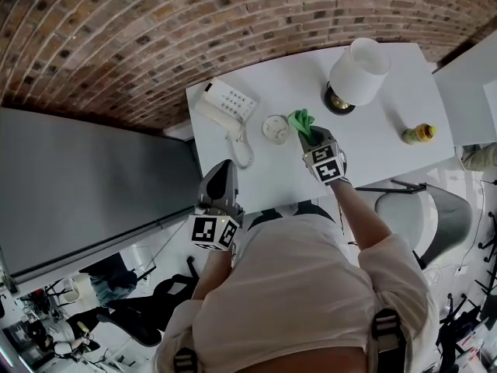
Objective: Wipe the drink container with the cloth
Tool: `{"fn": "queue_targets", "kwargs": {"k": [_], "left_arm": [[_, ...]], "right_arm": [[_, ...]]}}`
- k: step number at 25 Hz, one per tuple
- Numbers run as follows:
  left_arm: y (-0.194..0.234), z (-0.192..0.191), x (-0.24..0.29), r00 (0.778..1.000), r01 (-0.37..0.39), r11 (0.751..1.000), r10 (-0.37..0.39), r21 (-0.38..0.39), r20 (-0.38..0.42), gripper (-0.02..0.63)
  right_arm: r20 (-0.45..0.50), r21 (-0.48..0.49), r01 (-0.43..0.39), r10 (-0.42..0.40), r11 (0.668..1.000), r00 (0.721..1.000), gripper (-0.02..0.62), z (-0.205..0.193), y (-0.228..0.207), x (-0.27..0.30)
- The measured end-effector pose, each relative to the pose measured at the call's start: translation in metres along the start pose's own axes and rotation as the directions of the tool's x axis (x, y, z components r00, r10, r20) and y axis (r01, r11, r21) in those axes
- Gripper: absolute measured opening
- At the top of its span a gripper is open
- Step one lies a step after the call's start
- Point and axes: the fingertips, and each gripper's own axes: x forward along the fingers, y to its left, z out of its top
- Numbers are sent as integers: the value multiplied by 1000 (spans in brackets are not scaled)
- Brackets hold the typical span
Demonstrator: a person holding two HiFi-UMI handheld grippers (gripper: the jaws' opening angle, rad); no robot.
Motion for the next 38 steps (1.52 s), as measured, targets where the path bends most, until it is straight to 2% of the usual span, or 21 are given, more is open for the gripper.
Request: {"fn": "queue_targets", "kwargs": {"k": [8,12,16,25,38], "left_arm": [[-1,-7,10,1000,7,1000,-7,-4,-25,0],[-2,-10,14,999,3,1000,-4,-20,-37,0],[-3,-11,19,999,14,1000,-15,-13,-38,0],[1,-13,22,999,-5,1000,5,-14,-41,0],[7,-15,21,999,-30,999,29,-36,-45,0]], "right_arm": [[-64,-40,-101,98,994,993,41,-8,1,15],[-108,-61,-105,98,993,989,41,-22,1,25],[-120,-133,-139,123,981,985,41,-18,8,31],[-175,-328,-180,127,927,976,41,-21,25,37],[-244,-425,-202,103,882,964,41,-42,31,53]]}}
